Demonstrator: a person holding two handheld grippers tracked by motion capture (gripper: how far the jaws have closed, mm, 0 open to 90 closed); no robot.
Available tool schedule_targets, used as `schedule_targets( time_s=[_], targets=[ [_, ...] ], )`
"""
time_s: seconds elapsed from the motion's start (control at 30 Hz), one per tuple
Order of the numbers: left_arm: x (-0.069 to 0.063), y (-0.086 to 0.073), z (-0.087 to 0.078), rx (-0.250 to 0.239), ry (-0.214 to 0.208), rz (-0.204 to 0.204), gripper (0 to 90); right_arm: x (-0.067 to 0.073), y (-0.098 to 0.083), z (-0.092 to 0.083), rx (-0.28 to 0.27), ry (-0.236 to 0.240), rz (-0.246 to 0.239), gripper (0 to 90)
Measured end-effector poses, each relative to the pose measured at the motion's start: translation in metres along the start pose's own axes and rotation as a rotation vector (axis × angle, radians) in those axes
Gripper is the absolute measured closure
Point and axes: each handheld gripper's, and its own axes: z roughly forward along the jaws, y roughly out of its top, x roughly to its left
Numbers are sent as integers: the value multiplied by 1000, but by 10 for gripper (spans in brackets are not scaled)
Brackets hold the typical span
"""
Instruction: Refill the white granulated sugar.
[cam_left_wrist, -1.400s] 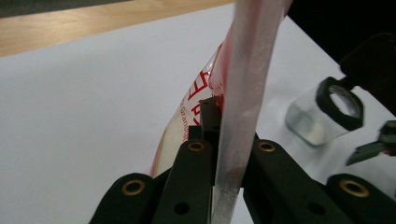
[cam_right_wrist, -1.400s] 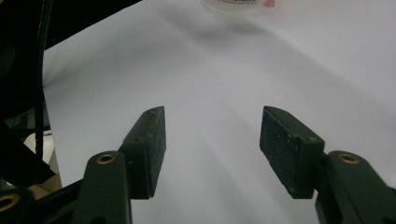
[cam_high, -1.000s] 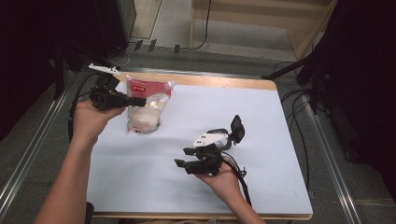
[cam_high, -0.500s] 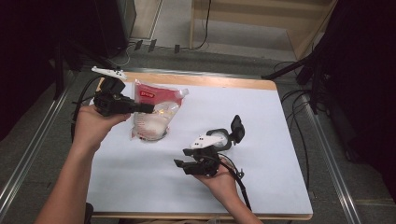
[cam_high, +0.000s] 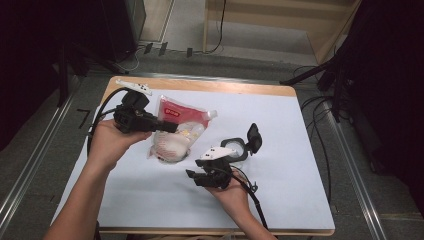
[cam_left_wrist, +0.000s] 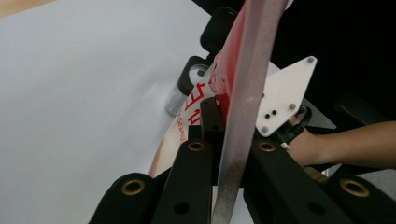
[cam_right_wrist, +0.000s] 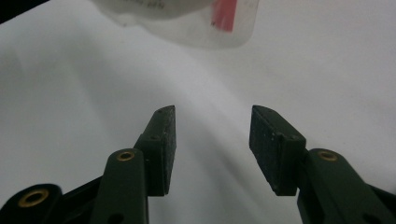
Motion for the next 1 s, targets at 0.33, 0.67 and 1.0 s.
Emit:
schedule_targets(
  time_s=[0.33, 0.67, 1.0],
  targets=[
    [-8, -3, 11, 23, -95, -59, 900, -1, -5, -4, -74, -46, -22, 575],
    [-5, -5, 15, 30, -147, -113, 900, 0, -13, -1, -109, -73, -28, 593],
    [0, -6, 16, 7, -170, -146, 900, 13, -13, -1, -112, -57, -106, 626]
  ],
)
